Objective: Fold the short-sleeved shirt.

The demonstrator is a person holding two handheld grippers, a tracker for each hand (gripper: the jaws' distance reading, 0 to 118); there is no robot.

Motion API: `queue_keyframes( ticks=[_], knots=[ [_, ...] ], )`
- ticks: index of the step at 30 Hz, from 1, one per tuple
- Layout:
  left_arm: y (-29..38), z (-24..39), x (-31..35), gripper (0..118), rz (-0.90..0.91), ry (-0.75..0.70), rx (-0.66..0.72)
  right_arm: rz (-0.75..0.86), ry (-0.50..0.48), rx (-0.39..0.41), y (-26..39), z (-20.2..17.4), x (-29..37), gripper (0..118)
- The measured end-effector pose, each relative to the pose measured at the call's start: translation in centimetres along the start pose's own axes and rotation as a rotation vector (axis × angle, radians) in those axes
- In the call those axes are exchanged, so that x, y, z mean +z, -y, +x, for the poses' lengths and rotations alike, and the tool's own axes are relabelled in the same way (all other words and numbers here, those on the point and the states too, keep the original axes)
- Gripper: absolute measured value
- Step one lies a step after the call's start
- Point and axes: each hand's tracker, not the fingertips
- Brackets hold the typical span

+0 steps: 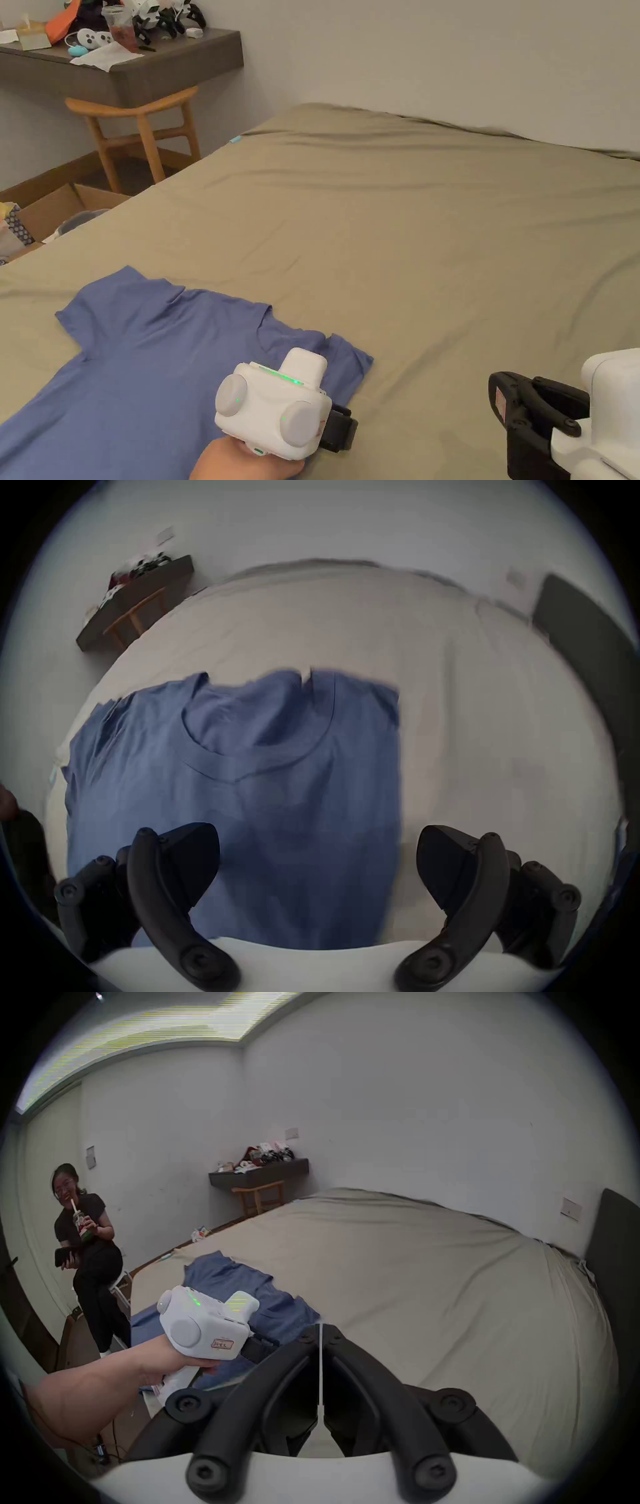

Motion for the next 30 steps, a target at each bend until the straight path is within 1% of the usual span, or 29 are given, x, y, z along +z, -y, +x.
queue_keyframes(
  ticks=[1, 2, 3, 4, 5, 6, 7, 8, 9, 10, 11, 12, 13, 14, 16, 17, 18, 20, 23, 24, 26, 27, 28, 30],
  knots=[
    [0.2, 0.1, -0.5, 118, 0.001, -0.015, 0.012, -0.008, 0.007, -0.001, 0.3, 0.3, 0.0, 4],
    [0.3, -0.3, -0.5, 118, 0.031, 0.017, 0.049, -0.014, 0.011, -0.003, 0.5, 0.6, 0.0, 4],
    [0.3, -0.8, -0.3, 117, 0.059, 0.046, 0.129, -0.019, 0.013, -0.007, 0.8, 0.9, 0.2, 4],
    [0.4, -1.7, -0.1, 98, 0.051, 0.053, 0.17, -0.021, 0.015, -0.013, 0.9, 1.2, 0.5, 4],
    [0.7, -2.1, 0.3, 77, 0.092, 0.032, 0.193, -0.02, 0.018, -0.02, 1.1, 1.5, 0.8, 4],
    [0.9, -2.4, 0.9, 52, 0.143, -0.025, 0.188, -0.017, 0.024, -0.033, 1.2, 1.9, 1.3, 4],
    [1.0, -2.8, 1.4, 35, 0.156, -0.016, 0.202, -0.011, 0.023, -0.055, 1.2, 2.3, 1.9, 4],
    [1.1, -3.3, 2.1, 35, 0.162, -0.097, 0.234, 0.0, 0.02, -0.086, 1.3, 2.7, 2.4, 4],
    [1.3, -4.1, 2.6, 5, 0.183, -0.101, 0.292, 0.017, 0.013, -0.122, 1.5, 3.3, 3.0, 4],
    [1.5, -5.1, 2.8, 5, 0.177, -0.086, 0.368, 0.021, 0.015, -0.132, 1.6, 3.7, 3.6, 4],
    [1.6, -6.2, 2.8, 5, 0.159, -0.018, 0.443, 0.022, 0.021, -0.132, 1.6, 4.0, 4.1, 4],
    [1.6, -7.0, 2.4, 5, 0.13, 0.104, 0.542, 0.028, 0.031, -0.137, 1.7, 4.4, 4.7, 4],
    [2.0, -7.9, 2.3, 5, 0.119, 0.175, 0.645, 0.035, 0.044, -0.143, 1.8, 4.8, 5.3, 4],
    [2.3, -8.5, 2.5, 5, 0.121, 0.214, 0.726, 0.041, 0.051, -0.148, 1.8, 5.2, 5.9, 4],
    [2.5, -8.8, 4.2, 5, 0.171, 0.254, 0.798, 0.055, 0.06, -0.165, 1.8, 6.1, 7.5, 4],
    [2.0, -8.4, 5.5, 5, 0.199, 0.268, 0.803, 0.064, 0.066, -0.17, 1.8, 6.6, 8.4, 4],
    [1.1, -7.7, 7.5, 5, 0.245, 0.254, 0.765, 0.082, 0.085, -0.178, 1.9, 7.2, 9.6, 4],
    [-1.3, -5.3, 10.8, 5, 0.304, 0.21, 0.617, 0.12, 0.143, -0.197, 2.0, 8.5, 11.9, 4],
    [-5.8, -0.3, 14.0, 5, 0.336, 0.289, 0.504, 0.184, 0.218, -0.249, 2.1, 10.5, 16.4, 4],
    [-7.5, 2.0, 14.9, 5, 0.351, 0.341, 0.451, 0.202, 0.263, -0.259, 2.2, 11.2, 18.3, 4],
    [-10.4, 7.9, 16.9, 5, 0.359, 0.441, 0.367, 0.204, 0.37, -0.257, 2.2, 12.8, 22.0, 4],
    [-11.6, 11.4, 17.8, 5, 0.35, 0.46, 0.304, 0.211, 0.421, -0.25, 2.3, 13.7, 24.0, 4],
    [-12.3, 15.3, 19.0, 5, 0.345, 0.458, 0.208, 0.229, 0.475, -0.243, 2.4, 14.6, 26.4, 4],
    [-12.6, 23.5, 20.7, 5, 0.336, 0.502, 0.08, 0.264, 0.601, -0.238, 2.6, 16.2, 31.3, 4]
  ],
)
